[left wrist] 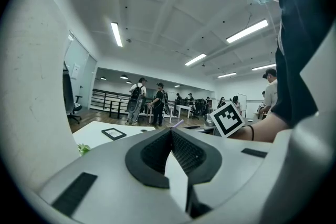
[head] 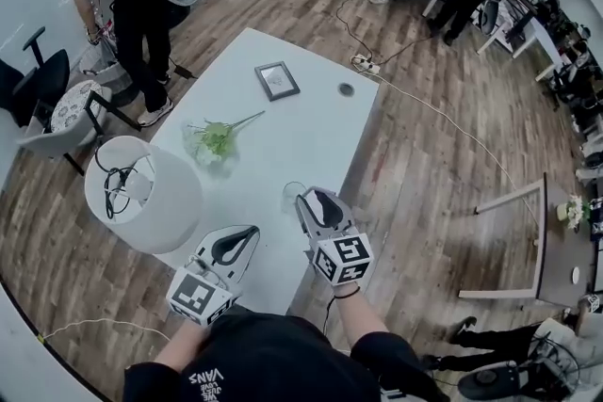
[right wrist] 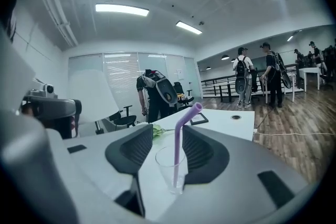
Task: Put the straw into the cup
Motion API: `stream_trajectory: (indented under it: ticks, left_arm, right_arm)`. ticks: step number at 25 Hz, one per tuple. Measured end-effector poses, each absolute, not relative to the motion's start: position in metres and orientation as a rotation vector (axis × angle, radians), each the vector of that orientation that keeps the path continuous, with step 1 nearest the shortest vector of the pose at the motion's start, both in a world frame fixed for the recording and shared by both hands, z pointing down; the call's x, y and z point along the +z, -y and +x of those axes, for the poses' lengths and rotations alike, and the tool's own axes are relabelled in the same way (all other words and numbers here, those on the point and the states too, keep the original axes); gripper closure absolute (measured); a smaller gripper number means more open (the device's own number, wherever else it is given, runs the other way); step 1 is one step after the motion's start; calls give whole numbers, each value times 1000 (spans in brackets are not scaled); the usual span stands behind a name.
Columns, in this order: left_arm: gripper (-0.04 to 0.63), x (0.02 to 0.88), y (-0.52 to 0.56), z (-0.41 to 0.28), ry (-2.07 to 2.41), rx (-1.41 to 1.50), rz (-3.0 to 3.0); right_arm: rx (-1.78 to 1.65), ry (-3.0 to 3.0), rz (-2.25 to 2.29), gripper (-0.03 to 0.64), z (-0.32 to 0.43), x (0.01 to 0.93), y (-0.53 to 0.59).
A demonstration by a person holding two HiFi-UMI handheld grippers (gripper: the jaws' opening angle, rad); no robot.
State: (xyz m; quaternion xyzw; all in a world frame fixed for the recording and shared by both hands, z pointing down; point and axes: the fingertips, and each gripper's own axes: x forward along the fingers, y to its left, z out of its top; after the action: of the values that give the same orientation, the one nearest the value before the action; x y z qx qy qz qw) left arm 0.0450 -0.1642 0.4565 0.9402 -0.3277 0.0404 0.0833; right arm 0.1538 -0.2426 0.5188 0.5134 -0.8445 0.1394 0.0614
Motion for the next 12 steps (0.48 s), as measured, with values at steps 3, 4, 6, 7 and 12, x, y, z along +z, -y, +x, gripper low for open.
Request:
stream_trajectory:
  ticks: [3, 4, 6, 7, 12]
  left_arm:
    - [584, 456, 165, 46, 954, 107, 2812]
    - [584, 456, 165, 47, 947, 103, 2812]
    - [584, 457, 164, 47, 934, 102, 2811]
    - [584, 457, 164, 47, 928, 101, 2811]
    - [584, 454, 164, 48, 910, 90, 2821]
  right_arm:
    - [418, 2543, 1554, 450, 153, 519, 237]
    - [421, 2542, 1557, 451, 153, 519, 235]
    - [425, 2539, 1566, 451, 153, 520, 232]
    - [424, 2536, 1570, 451, 154, 519, 230]
    - [417, 2526, 1586, 451, 156, 516, 221]
